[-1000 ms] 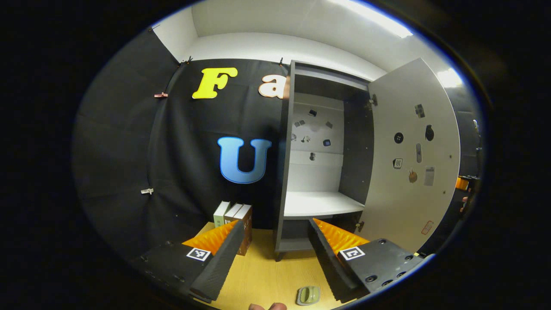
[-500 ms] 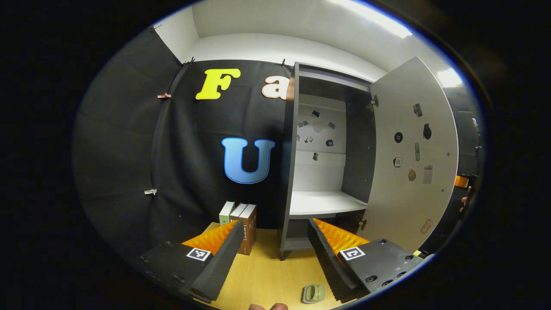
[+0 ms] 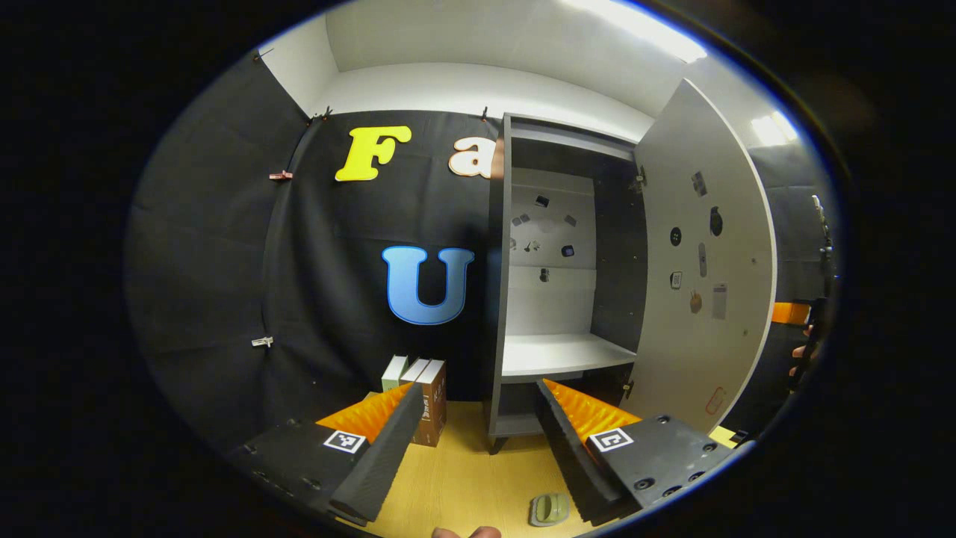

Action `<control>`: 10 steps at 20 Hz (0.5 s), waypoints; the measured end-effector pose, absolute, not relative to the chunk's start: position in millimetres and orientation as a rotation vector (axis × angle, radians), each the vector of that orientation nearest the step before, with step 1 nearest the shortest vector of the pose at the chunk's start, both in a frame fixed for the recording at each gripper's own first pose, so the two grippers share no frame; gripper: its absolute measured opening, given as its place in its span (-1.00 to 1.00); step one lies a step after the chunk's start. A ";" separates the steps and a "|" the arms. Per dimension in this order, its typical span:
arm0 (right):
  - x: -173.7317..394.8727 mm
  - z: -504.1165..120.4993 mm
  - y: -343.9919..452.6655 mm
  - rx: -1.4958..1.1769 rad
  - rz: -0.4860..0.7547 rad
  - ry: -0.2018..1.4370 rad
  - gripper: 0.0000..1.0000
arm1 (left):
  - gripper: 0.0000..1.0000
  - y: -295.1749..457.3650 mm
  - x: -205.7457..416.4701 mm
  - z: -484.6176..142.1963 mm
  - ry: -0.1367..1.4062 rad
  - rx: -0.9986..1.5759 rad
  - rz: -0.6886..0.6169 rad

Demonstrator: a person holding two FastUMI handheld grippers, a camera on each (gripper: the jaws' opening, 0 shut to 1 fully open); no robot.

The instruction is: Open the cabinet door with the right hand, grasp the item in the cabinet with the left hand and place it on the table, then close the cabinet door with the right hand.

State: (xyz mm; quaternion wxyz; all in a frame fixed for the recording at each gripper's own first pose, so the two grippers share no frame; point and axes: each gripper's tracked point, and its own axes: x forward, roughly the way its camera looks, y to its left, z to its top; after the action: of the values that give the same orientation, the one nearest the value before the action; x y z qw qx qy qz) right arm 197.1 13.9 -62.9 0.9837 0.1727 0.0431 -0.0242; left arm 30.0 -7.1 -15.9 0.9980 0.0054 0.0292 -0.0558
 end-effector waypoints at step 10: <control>223.9 -61.8 93.5 0.372 0.069 0.107 0.94 | 0.86 6.5 27.4 -18.6 0.060 0.003 -0.090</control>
State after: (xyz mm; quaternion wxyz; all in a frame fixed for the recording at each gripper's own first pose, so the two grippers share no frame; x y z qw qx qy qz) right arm 223.9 93.5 -61.8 0.9807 0.1850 0.0530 0.0341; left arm 27.4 6.5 -18.6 0.9985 0.0013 0.0300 -0.0449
